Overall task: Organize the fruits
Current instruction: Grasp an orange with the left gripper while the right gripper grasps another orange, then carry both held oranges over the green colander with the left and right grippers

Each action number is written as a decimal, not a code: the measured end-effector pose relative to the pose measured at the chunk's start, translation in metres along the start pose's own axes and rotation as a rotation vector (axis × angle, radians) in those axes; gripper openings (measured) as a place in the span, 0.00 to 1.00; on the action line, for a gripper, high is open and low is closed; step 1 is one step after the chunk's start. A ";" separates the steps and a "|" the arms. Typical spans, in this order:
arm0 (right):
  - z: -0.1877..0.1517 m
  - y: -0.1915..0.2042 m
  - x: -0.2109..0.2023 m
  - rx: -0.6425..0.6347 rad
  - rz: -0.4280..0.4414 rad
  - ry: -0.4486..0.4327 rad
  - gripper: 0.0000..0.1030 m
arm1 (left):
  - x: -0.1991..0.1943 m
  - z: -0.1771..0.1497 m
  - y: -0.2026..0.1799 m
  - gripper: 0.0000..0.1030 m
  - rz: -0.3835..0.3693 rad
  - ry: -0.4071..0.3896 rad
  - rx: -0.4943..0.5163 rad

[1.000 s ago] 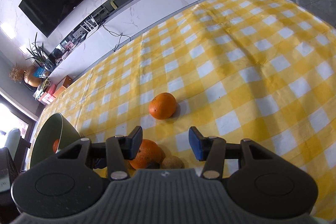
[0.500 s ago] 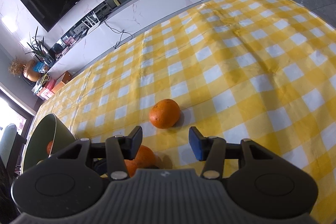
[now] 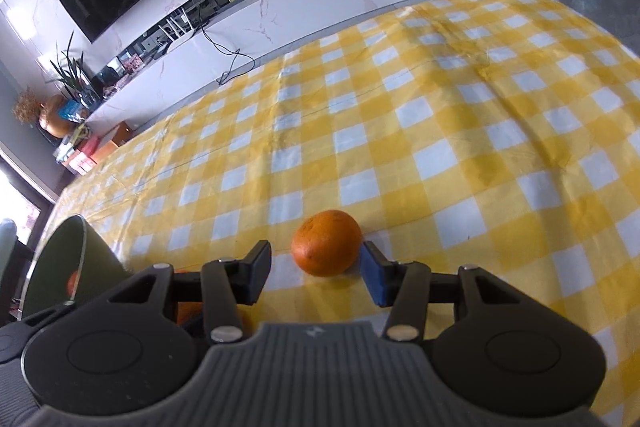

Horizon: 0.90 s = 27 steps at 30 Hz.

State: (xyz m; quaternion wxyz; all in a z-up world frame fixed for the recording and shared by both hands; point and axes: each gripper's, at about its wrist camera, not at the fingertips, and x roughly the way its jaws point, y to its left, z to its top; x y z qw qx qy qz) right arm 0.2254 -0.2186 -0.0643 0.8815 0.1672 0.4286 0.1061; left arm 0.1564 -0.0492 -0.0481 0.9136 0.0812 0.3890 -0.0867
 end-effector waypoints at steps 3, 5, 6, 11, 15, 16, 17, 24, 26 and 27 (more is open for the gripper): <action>0.002 0.006 0.009 -0.041 -0.034 -0.002 0.46 | -0.001 0.001 0.004 0.50 -0.002 0.001 -0.018; 0.003 0.009 0.016 -0.070 -0.058 0.001 0.46 | -0.003 0.001 0.005 0.50 -0.007 -0.004 -0.028; 0.004 0.011 0.018 -0.081 -0.069 0.003 0.46 | -0.004 0.001 0.006 0.50 -0.009 -0.005 -0.031; 0.005 0.010 0.030 -0.085 -0.087 0.030 0.42 | -0.007 0.001 0.009 0.50 -0.024 -0.008 -0.055; 0.005 0.009 0.029 -0.082 -0.085 0.030 0.41 | -0.011 0.001 0.011 0.50 -0.034 -0.016 -0.070; 0.005 0.009 0.029 -0.083 -0.084 0.031 0.41 | -0.013 0.001 0.011 0.50 -0.037 -0.020 -0.073; 0.005 0.008 0.029 -0.081 -0.083 0.032 0.41 | -0.015 0.002 0.012 0.50 -0.039 -0.023 -0.076; 0.001 0.016 0.014 -0.097 -0.033 0.002 0.41 | -0.037 0.003 0.022 0.50 -0.054 -0.051 -0.104; -0.001 0.021 0.006 -0.109 0.003 -0.017 0.41 | -0.045 0.004 0.028 0.50 -0.057 -0.058 -0.121; -0.002 0.023 0.003 -0.115 0.021 -0.025 0.41 | -0.048 0.005 0.031 0.50 -0.059 -0.061 -0.131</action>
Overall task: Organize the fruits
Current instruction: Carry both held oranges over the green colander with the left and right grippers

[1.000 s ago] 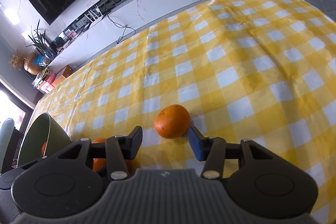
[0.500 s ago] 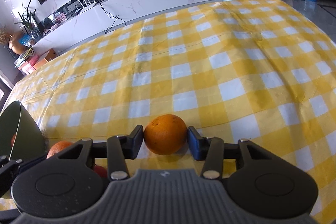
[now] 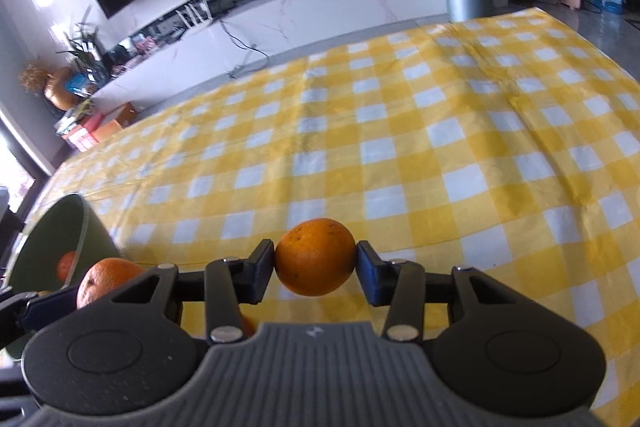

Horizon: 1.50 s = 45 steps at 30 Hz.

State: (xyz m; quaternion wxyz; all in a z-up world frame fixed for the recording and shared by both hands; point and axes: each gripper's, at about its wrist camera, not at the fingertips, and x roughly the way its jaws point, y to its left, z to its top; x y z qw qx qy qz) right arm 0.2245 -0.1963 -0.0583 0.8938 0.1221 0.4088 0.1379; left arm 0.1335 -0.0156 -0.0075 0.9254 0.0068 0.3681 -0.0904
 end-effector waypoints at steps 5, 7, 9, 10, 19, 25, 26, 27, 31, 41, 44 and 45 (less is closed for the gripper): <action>-0.003 0.011 -0.021 -0.031 0.075 -0.058 0.41 | -0.019 0.006 0.018 0.50 -0.025 -0.015 -0.055; -0.005 0.018 -0.031 -0.052 0.101 -0.085 0.41 | -0.027 0.008 0.026 0.50 -0.031 -0.020 -0.074; -0.006 0.028 -0.039 -0.076 0.129 -0.108 0.41 | -0.032 0.011 0.036 0.50 -0.037 -0.022 -0.097; -0.007 0.033 -0.044 -0.089 0.148 -0.117 0.41 | -0.035 0.011 0.041 0.50 -0.042 -0.021 -0.107; -0.017 0.097 -0.057 -0.227 0.254 -0.114 0.40 | -0.051 0.009 0.090 0.50 -0.032 -0.015 -0.177; -0.023 0.132 -0.049 -0.302 0.270 -0.076 0.40 | -0.050 0.000 0.127 0.50 -0.016 -0.017 -0.264; -0.023 0.138 -0.048 -0.318 0.267 -0.074 0.40 | -0.050 -0.002 0.134 0.50 -0.016 -0.018 -0.277; -0.022 0.142 -0.047 -0.336 0.265 -0.069 0.40 | -0.049 -0.004 0.139 0.50 -0.013 -0.017 -0.290; -0.022 0.160 -0.038 -0.416 0.248 -0.038 0.40 | -0.044 -0.010 0.159 0.50 -0.002 -0.007 -0.333; -0.021 0.194 -0.009 -0.574 0.201 0.017 0.40 | -0.028 -0.023 0.196 0.50 0.020 0.006 -0.440; -0.016 0.204 -0.003 -0.593 0.201 0.011 0.40 | -0.025 -0.022 0.206 0.50 0.020 -0.014 -0.475; -0.015 0.208 0.000 -0.601 0.203 0.011 0.40 | -0.023 -0.021 0.209 0.50 0.016 -0.021 -0.487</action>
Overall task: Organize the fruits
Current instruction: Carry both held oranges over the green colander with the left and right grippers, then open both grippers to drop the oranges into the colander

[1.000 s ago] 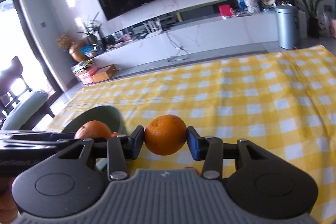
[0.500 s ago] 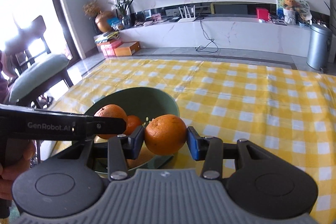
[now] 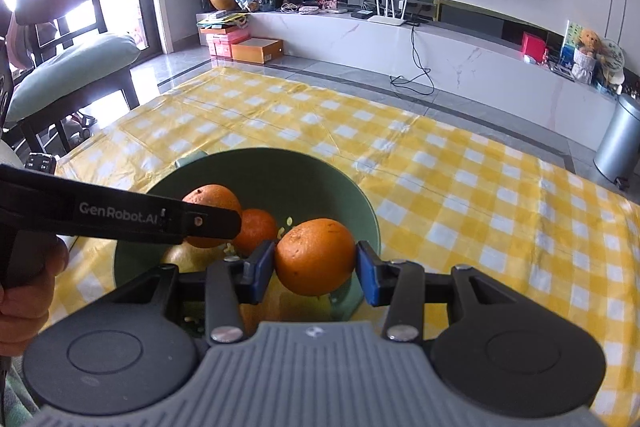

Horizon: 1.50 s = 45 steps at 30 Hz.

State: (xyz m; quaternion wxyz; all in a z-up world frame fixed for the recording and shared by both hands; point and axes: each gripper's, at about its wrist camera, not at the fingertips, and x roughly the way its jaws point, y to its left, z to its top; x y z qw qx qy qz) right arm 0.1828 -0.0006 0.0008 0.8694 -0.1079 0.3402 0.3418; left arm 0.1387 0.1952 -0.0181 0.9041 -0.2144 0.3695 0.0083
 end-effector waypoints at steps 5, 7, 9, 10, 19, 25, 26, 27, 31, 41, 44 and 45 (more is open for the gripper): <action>0.009 0.010 0.017 -0.044 0.030 0.010 0.40 | 0.013 0.002 0.009 0.50 0.006 0.026 -0.028; 0.011 0.012 0.024 -0.067 0.039 0.021 0.40 | 0.015 0.002 0.010 0.50 0.035 0.026 -0.016; 0.011 0.013 0.031 -0.084 0.044 0.036 0.40 | 0.015 0.002 0.011 0.50 0.029 0.022 -0.021; 0.011 0.014 0.034 -0.090 0.050 0.044 0.40 | 0.014 0.002 0.012 0.50 0.025 0.020 -0.025; 0.007 0.028 0.055 -0.156 0.081 0.098 0.40 | 0.017 0.001 0.004 0.50 0.124 0.026 0.058; 0.005 0.030 0.058 -0.163 0.081 0.109 0.41 | 0.018 -0.002 -0.002 0.52 0.158 0.032 0.098; 0.006 0.030 0.058 -0.158 0.081 0.111 0.41 | 0.018 -0.003 -0.003 0.54 0.165 0.032 0.102; 0.006 0.031 0.058 -0.154 0.082 0.113 0.41 | 0.017 -0.004 -0.004 0.57 0.172 0.031 0.109; 0.006 0.031 0.056 -0.158 0.082 0.112 0.41 | 0.015 -0.006 -0.005 0.60 0.174 0.028 0.118; 0.006 0.025 0.037 -0.149 0.051 0.085 0.52 | 0.004 -0.009 -0.010 0.69 0.155 -0.008 0.124; 0.004 0.021 0.026 -0.135 0.028 0.068 0.55 | -0.003 -0.011 -0.014 0.70 0.142 -0.036 0.138; 0.003 0.019 0.022 -0.128 0.015 0.059 0.56 | -0.005 -0.012 -0.016 0.71 0.136 -0.046 0.142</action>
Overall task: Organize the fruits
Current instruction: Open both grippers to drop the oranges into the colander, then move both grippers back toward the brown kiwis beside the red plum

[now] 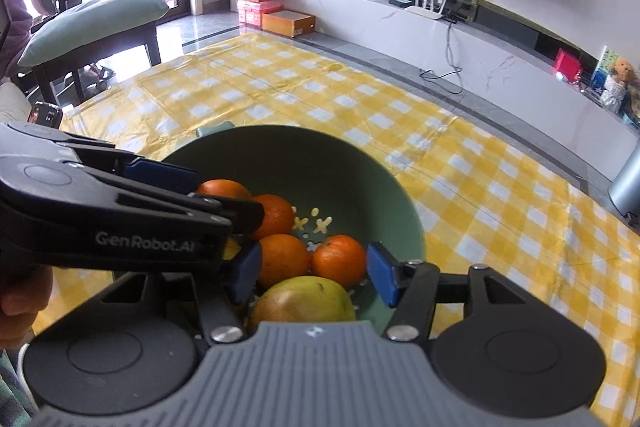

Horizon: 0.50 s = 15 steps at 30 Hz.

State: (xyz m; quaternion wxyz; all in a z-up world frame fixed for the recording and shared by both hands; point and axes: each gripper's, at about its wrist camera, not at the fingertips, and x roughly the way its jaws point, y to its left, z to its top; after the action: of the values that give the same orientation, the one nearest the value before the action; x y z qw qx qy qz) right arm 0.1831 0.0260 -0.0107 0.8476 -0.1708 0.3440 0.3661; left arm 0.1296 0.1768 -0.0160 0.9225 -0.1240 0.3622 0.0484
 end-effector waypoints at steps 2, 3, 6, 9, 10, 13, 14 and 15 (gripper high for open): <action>-0.004 -0.005 -0.011 0.017 -0.022 -0.018 0.59 | -0.005 -0.001 -0.004 0.72 -0.012 -0.020 0.009; -0.007 -0.007 -0.016 0.028 -0.031 -0.028 0.59 | -0.008 -0.002 -0.006 0.72 -0.018 -0.030 0.015; -0.018 -0.016 -0.036 0.063 -0.067 -0.050 0.61 | -0.015 -0.004 -0.015 0.72 -0.036 -0.052 0.042; -0.033 -0.027 -0.056 0.109 -0.109 -0.068 0.63 | -0.021 -0.007 -0.028 0.72 -0.062 -0.065 0.087; -0.038 -0.031 -0.062 0.125 -0.122 -0.072 0.63 | -0.023 -0.009 -0.033 0.72 -0.074 -0.069 0.104; -0.057 -0.042 -0.081 0.183 -0.158 -0.080 0.64 | -0.029 -0.014 -0.051 0.72 -0.122 -0.072 0.160; -0.063 -0.045 -0.087 0.202 -0.168 -0.081 0.64 | -0.031 -0.016 -0.057 0.72 -0.142 -0.070 0.180; -0.069 -0.049 -0.092 0.223 -0.176 -0.081 0.64 | -0.032 -0.020 -0.064 0.72 -0.161 -0.066 0.198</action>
State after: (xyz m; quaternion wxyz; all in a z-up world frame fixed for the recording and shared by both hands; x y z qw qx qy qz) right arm 0.1414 -0.0907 0.0074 0.9033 -0.0903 0.3319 0.2564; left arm 0.1048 0.1103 0.0041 0.9425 -0.0596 0.3237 -0.0579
